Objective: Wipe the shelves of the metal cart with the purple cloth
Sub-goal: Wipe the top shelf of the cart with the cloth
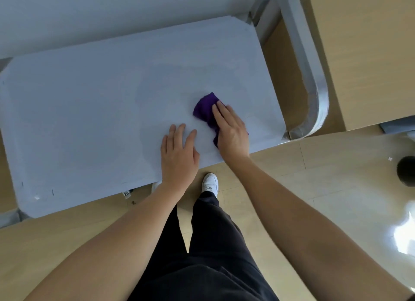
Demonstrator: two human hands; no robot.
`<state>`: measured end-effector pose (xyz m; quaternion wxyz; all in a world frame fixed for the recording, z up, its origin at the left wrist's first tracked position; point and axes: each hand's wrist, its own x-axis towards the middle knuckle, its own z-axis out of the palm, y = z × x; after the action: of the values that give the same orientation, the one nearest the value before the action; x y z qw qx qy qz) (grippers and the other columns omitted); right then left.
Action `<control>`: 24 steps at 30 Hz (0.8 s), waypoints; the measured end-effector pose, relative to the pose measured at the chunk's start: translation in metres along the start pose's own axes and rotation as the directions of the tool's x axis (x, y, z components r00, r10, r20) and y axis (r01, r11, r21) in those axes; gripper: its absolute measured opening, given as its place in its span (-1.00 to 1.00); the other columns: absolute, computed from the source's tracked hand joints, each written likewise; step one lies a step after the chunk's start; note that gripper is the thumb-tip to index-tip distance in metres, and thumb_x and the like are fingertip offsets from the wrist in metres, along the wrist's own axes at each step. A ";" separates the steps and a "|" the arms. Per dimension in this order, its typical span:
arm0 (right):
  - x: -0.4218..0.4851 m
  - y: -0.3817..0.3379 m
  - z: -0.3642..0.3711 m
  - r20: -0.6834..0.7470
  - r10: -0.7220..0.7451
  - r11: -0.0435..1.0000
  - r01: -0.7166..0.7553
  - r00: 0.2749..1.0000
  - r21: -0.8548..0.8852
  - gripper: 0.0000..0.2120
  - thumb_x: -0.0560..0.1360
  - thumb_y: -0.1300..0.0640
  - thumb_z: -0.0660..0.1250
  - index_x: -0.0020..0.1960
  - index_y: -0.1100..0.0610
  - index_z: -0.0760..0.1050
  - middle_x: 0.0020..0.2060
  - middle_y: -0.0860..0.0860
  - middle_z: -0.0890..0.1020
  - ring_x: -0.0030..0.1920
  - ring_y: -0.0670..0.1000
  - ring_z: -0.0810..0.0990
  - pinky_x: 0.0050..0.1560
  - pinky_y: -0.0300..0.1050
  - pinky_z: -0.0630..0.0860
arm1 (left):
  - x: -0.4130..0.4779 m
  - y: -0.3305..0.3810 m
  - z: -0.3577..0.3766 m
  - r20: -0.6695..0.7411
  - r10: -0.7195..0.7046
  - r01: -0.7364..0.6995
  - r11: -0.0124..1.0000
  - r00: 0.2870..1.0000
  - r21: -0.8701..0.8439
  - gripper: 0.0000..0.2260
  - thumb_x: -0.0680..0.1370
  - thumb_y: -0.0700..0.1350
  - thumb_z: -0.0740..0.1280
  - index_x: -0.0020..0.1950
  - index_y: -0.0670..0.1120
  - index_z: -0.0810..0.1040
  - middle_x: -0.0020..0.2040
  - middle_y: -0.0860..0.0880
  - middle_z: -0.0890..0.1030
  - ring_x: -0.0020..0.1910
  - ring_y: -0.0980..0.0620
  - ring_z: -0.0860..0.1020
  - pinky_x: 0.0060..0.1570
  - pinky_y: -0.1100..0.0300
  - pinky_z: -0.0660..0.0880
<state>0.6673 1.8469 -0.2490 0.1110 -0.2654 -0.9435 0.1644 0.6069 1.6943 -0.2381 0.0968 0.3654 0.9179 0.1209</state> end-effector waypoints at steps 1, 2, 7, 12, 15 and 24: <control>0.003 0.013 -0.005 -0.004 -0.011 1.000 0.011 1.000 -0.007 -0.46 0.45 0.37 0.17 0.41 0.14 0.40 0.38 0.07 0.46 0.39 0.15 0.41 0.32 0.07 0.43 | 0.000 -0.002 0.001 -0.006 0.023 -0.023 1.000 1.000 0.013 -0.61 0.55 -0.13 0.17 0.38 -0.05 0.44 0.43 -0.15 0.38 0.46 -0.20 0.28 0.37 -0.11 0.30; 0.004 0.027 -0.011 -0.036 0.024 0.999 -0.025 0.999 -0.020 -0.45 0.42 0.36 0.13 0.40 0.15 0.41 0.36 0.09 0.47 0.38 0.17 0.43 0.30 0.09 0.44 | 0.001 -0.005 0.002 -0.011 0.041 -0.041 0.999 0.999 0.020 -0.62 0.56 -0.12 0.17 0.39 -0.04 0.44 0.43 -0.14 0.38 0.46 -0.19 0.28 0.36 -0.10 0.29; -0.002 0.072 -0.037 -0.171 0.464 0.880 -0.475 0.869 -0.030 -0.44 0.48 0.38 0.08 0.47 0.15 0.30 0.46 0.10 0.34 0.46 0.22 0.28 0.36 0.12 0.39 | 0.001 -0.010 0.004 0.035 0.095 -0.096 0.995 0.995 0.028 -0.61 0.60 -0.08 0.12 0.44 -0.02 0.36 0.48 -0.13 0.32 0.50 -0.18 0.22 0.39 -0.08 0.27; -0.005 -0.020 0.002 -0.191 0.521 0.851 -0.524 0.832 0.036 -0.45 0.46 0.37 0.10 0.45 0.18 0.32 0.43 0.13 0.38 0.43 0.23 0.32 0.43 0.08 0.28 | 0.002 -0.025 -0.004 0.095 0.157 -0.150 0.986 0.983 -0.072 -0.58 0.58 -0.13 0.16 0.45 -0.06 0.36 0.50 -0.12 0.29 0.51 -0.18 0.20 0.40 -0.07 0.29; -0.024 -0.064 0.020 -0.064 0.207 0.978 -0.206 0.976 0.016 -0.51 0.49 0.33 0.20 0.41 0.15 0.39 0.39 0.08 0.44 0.41 0.19 0.37 0.40 0.08 0.34 | 0.004 -0.050 -0.016 0.110 0.248 -0.224 0.955 0.963 -0.196 -0.59 0.55 -0.22 0.21 0.41 -0.14 0.41 0.50 -0.13 0.30 0.50 -0.14 0.23 0.38 -0.05 0.33; -0.026 -0.080 0.018 -0.187 0.571 0.816 -0.578 0.799 0.020 -0.41 0.45 0.39 0.12 0.46 0.16 0.30 0.45 0.07 0.37 0.46 0.19 0.28 0.44 0.09 0.27 | -0.019 -0.147 -0.038 0.012 0.106 -0.097 0.944 0.994 -0.315 -0.60 0.55 -0.26 0.20 0.39 -0.22 0.40 0.51 -0.11 0.28 0.51 -0.05 0.22 0.43 0.02 0.27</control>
<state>0.6464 1.7644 -0.2395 0.1376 -0.5548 -0.8072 0.1472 0.5156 1.5721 -0.2432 0.1606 0.3939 0.8654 0.2649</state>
